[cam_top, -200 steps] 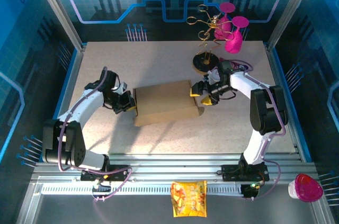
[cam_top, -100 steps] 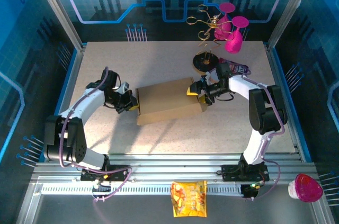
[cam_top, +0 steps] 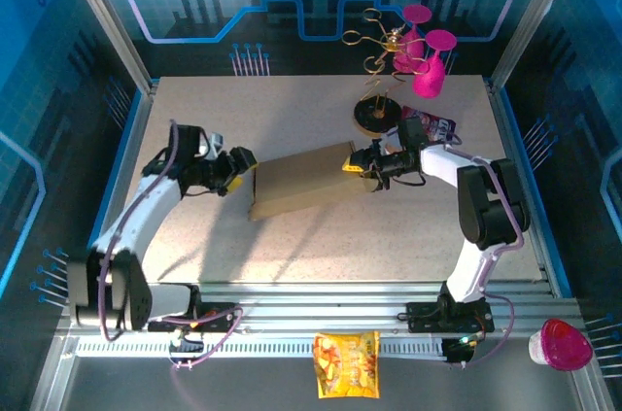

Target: Fold the paper box

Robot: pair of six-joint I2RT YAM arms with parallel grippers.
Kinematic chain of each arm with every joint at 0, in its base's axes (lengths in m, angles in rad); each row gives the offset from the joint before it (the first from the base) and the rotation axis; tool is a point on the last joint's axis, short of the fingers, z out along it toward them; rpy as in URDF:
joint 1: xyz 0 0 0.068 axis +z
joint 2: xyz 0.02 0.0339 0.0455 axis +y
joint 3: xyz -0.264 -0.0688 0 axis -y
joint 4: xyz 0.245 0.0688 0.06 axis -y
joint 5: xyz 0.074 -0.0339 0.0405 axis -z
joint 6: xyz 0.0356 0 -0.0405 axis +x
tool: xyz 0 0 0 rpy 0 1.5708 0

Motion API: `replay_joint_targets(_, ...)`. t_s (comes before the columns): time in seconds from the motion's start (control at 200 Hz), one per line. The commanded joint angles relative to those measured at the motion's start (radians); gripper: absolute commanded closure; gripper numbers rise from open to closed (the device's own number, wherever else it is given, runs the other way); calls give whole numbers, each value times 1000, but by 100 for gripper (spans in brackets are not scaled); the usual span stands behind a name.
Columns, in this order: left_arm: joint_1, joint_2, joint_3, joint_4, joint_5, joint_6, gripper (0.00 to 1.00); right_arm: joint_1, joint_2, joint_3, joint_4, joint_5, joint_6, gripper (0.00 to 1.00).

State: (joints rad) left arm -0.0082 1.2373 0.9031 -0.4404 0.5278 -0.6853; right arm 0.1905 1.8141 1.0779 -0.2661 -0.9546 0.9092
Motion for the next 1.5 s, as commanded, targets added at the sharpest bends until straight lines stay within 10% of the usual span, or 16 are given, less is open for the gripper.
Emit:
replay_joint_targets(0.0,54,-68,-58,56,-16,-181,23,-4,-53,-31,12,-41,147,47)
replay_joint_targets(0.4,95,29,-168,89,92,-484,11,-21,-78,-2,-258,-65,209,45)
replay_joint_targets(0.951,-33,45,-360,426,91,-1028,11,-42,-75,-131,-5,-102,501,47)
replay_joint_targets(1.491,-138,105,-306,494,57,-1219,15,-40,-41,-135,30,-78,541,50)
